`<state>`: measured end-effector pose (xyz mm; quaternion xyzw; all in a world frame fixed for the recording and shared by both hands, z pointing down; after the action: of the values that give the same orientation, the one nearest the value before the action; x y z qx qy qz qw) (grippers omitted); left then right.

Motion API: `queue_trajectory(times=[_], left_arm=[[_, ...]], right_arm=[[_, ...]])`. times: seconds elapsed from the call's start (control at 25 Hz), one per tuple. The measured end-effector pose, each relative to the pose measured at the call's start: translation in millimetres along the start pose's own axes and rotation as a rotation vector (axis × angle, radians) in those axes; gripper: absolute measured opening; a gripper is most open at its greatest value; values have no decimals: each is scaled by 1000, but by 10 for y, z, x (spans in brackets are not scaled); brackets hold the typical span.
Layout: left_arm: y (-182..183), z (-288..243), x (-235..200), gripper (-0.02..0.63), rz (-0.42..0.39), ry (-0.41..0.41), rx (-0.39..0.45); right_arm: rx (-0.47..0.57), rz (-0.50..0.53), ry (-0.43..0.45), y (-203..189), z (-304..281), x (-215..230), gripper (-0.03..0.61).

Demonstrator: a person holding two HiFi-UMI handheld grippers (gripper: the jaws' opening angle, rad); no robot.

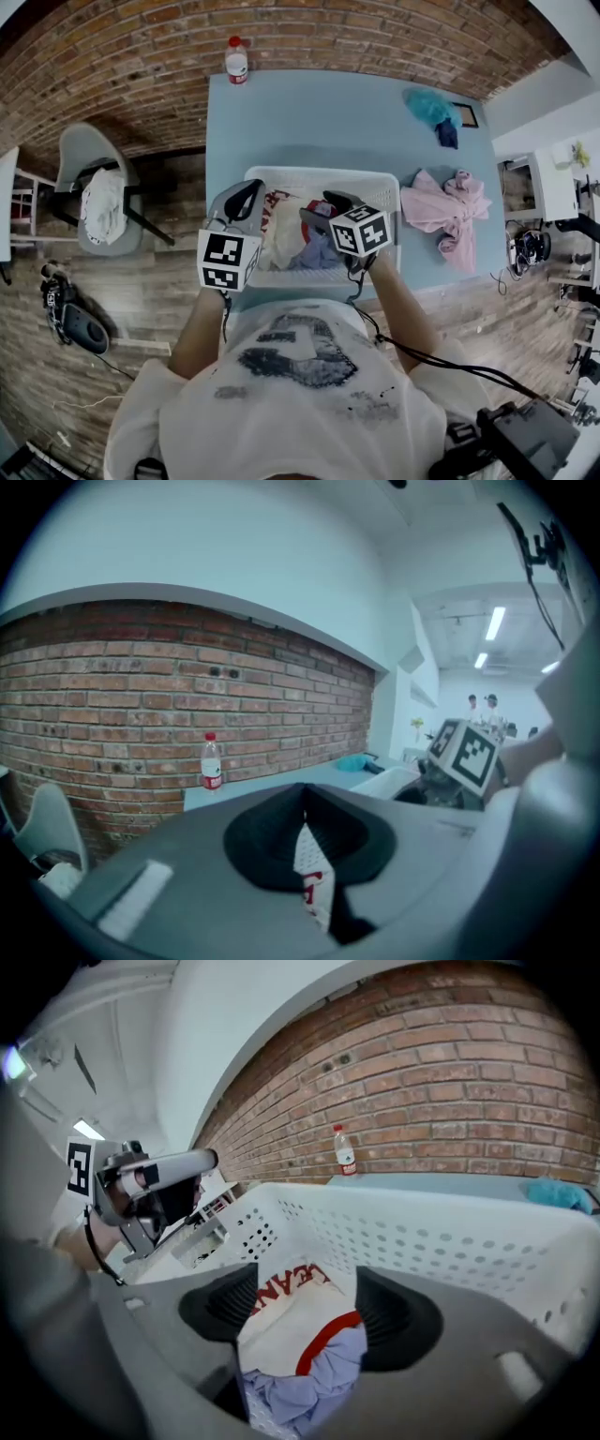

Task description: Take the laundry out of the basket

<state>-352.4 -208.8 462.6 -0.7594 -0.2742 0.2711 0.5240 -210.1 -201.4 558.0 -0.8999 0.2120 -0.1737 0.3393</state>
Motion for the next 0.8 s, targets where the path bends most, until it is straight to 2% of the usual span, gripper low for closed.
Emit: queue_trajectory(times=[0.04,0.28,0.44,0.6,0.8], left_arm=[[4,-12,-2,-9,2,-3,0],[8,-77,-1,-9,11,-25,-3],[6,-107,-30,-9,19,-31,-9],[15,-125,-31,-9,36,-41,-9],[-16,-145,-50,-9,55,-47,-10]], right_arm=[[-22,15,22,-47,-55,-30,345],[-98,156,63,-256,-300,-127,475],[-164,225,64,-393,-448,-94,511],[-182,254,148,-486,-515,-170,564],[-260,307,213,-698,-629,-244,569]])
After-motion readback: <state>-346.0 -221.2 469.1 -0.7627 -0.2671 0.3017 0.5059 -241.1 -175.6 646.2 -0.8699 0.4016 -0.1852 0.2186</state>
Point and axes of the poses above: the fingertips, and each gripper's own axes: z backward along the fingers, x to its right, y out of its top, the point moved 3 cm from there along z, backward along the fingers, and after that the axes turned 12 degrees about -y, right-handed, at the moved point
